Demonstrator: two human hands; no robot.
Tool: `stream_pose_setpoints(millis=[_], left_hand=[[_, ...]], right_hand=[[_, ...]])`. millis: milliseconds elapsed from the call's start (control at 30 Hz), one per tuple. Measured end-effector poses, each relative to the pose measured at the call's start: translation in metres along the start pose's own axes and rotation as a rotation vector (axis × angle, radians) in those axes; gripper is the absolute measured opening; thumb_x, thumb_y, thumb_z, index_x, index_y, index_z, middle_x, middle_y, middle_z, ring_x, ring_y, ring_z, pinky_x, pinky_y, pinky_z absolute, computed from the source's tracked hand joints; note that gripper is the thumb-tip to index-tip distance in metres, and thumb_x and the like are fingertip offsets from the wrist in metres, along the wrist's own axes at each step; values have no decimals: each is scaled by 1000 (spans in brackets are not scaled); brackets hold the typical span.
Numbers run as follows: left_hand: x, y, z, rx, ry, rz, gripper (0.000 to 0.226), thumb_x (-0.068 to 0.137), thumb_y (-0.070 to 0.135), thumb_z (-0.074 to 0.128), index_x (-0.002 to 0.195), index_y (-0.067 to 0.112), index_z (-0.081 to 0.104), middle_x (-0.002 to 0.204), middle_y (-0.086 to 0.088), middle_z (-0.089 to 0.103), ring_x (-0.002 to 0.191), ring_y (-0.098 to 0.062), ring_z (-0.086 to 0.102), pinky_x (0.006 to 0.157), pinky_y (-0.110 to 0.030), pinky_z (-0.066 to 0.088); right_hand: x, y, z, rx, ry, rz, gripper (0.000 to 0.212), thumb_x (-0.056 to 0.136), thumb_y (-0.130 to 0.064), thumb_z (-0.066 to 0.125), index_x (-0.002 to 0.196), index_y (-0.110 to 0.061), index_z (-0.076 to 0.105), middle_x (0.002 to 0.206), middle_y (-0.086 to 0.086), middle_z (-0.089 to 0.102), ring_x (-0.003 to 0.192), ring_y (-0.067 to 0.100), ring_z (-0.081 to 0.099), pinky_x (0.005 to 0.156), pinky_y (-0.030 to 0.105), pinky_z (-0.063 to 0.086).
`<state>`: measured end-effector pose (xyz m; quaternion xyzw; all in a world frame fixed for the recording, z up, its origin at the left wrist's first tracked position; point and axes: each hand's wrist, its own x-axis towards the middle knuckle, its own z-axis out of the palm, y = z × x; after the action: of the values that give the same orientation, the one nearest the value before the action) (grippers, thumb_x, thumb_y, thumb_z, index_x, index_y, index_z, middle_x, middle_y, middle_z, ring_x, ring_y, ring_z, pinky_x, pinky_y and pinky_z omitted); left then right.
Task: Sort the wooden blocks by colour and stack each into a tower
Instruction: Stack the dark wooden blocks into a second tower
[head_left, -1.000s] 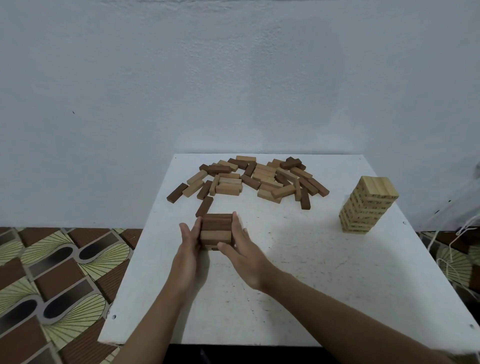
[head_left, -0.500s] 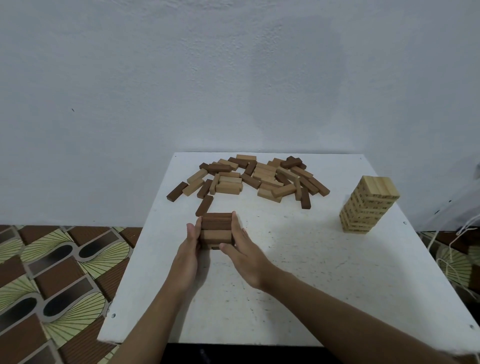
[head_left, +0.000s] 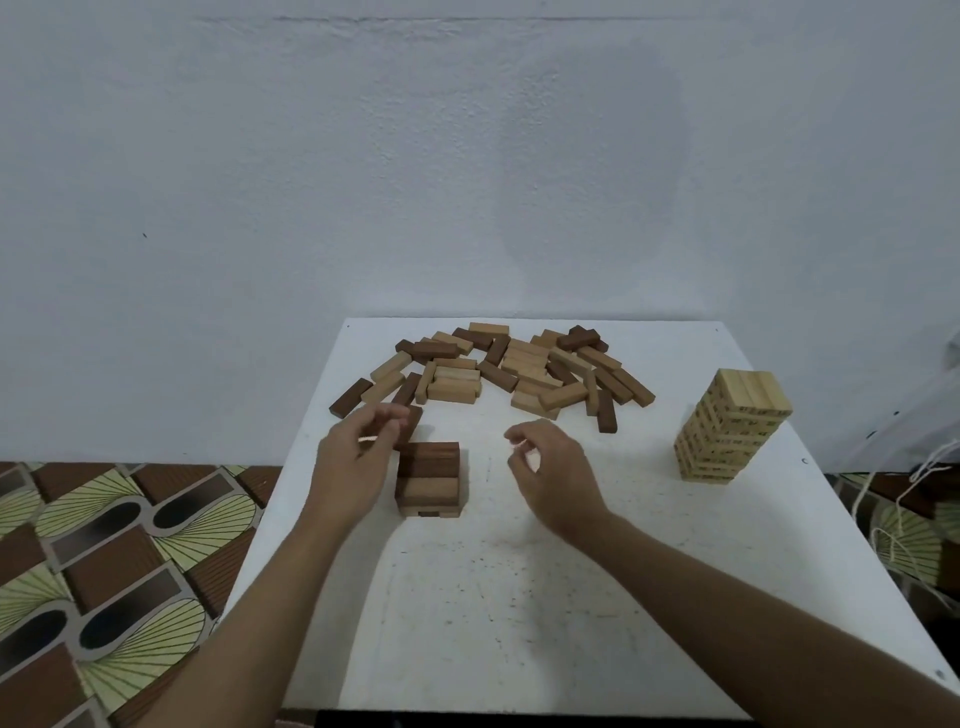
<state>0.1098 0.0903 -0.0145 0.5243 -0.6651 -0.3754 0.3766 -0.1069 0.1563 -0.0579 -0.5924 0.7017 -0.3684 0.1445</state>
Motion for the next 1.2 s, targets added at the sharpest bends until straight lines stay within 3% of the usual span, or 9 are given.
stream_pose_setpoints(millis=[100,167,367,633,767,833,933,1100,1200], left_hand=[[35,10,14,280,-212,165,21,103,18,56,117,22,71,113,11,66,100,-1,58,83,-14,44],[53,16,30,408,-357,287,25,104,19,51,123,19,68,119,7,64,111,-7,56,94,-26,47],[88,28,71,989,-605,220,35,104,26,36,136,18,49,146,-3,49,137,-30,38,109,-54,37],[72,43,101,956,-869,134,46,103,21,36,146,7,41,154,-15,42,138,-36,44,120,-61,18],[73,29,99,821,-751,255,15,99,12,45,101,14,60,107,1,54,97,-19,53,105,-58,41],[76,28,95,791,-658,295,18,98,14,45,99,17,63,100,2,60,93,-19,57,92,-49,51],[76,33,89,796,-597,319,21,96,16,48,101,21,68,99,0,59,97,-22,59,82,-44,53],[67,32,94,949,-695,317,28,102,25,44,118,23,67,137,-5,48,128,-28,45,98,-45,45],[61,35,99,1001,-707,312,23,101,23,42,104,26,64,129,2,55,129,-23,42,106,-49,33]], right_hand=[[21,24,-17,-226,99,-158,20,87,-5,64,107,-9,69,106,4,69,98,17,60,88,32,53],[31,37,-25,-337,88,-203,27,82,-4,61,109,-9,64,109,4,63,106,23,56,89,35,50],[43,56,-30,-500,-123,-218,55,88,-12,53,142,-11,45,154,8,40,149,28,24,122,38,18],[37,72,-25,-511,-136,-244,62,89,-6,49,150,-5,39,152,14,42,147,29,28,119,53,28],[35,67,-27,-438,-79,-246,60,86,-1,52,146,-8,45,147,12,46,143,28,34,115,48,36],[33,67,-29,-417,-38,-228,60,83,0,55,141,-13,49,144,8,48,141,25,36,113,44,40],[28,72,-30,-434,-9,-180,61,82,-3,58,140,-17,48,149,12,44,146,28,30,116,44,36],[23,75,-28,-447,-57,-150,61,86,-6,56,146,-5,44,152,15,42,149,29,27,116,47,35],[23,74,-27,-451,-42,-171,57,87,-6,54,143,-3,48,157,15,37,151,30,23,119,48,32]])
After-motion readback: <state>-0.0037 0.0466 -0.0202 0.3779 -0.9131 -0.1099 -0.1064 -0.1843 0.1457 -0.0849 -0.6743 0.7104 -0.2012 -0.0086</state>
